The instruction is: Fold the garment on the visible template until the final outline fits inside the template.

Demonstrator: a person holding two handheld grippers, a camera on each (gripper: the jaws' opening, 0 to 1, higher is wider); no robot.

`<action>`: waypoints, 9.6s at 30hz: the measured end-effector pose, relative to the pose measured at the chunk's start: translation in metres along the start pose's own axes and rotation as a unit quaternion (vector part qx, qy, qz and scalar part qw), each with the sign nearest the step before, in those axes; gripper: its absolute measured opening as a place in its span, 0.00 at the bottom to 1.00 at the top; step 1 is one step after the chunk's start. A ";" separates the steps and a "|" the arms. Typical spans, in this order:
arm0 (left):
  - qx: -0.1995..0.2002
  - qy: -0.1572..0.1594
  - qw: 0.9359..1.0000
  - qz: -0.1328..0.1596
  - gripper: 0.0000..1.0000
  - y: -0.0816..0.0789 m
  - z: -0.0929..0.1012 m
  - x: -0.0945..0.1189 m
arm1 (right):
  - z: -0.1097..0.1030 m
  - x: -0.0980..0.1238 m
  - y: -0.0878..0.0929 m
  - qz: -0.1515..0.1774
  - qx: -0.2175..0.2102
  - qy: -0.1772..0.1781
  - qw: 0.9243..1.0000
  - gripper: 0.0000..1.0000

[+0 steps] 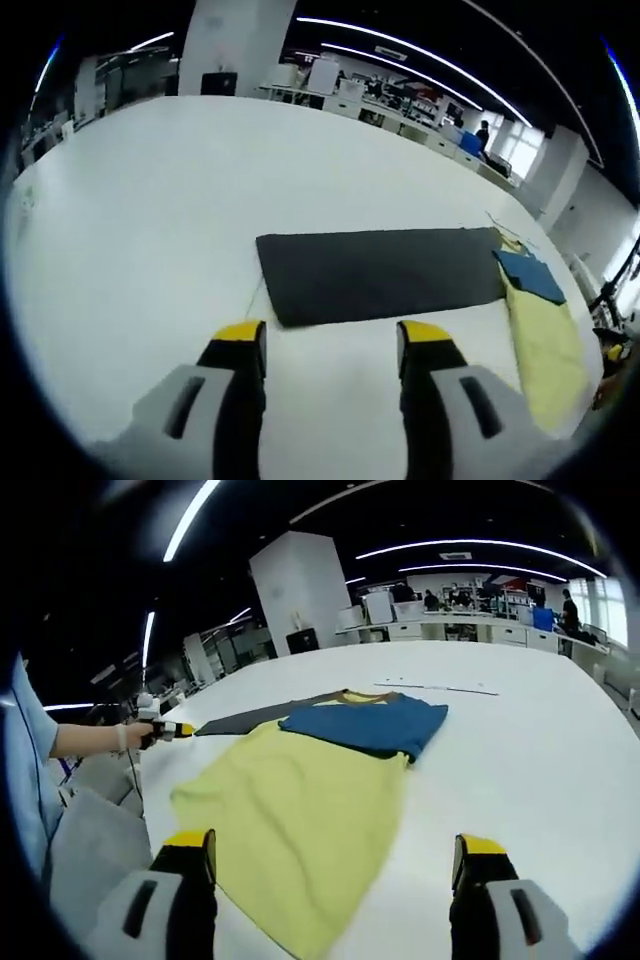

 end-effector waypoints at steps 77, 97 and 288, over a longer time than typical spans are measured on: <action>-0.173 0.305 0.936 0.022 0.00 -0.089 0.298 -0.063 | 0.008 0.022 0.031 0.060 -0.081 0.014 0.995 0.95; -0.163 0.399 0.902 0.015 0.00 -0.061 0.406 -0.097 | 0.013 0.025 0.044 0.063 -0.108 0.022 0.992 0.95; -0.134 0.317 0.911 -0.228 0.00 0.153 0.161 0.073 | -0.036 0.042 0.095 -0.075 -0.186 -0.111 0.973 0.00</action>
Point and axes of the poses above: the point that each gripper's makers call its tool centre point, and the gripper's own axes: x roughly backward along the fingers, z roughly to its right, y roughly out of its underside, the point moved 8 cm from there along x, roughly backward along the fingers, and after that the axes turned 11 degrees about -z, right-handed, at the moved point
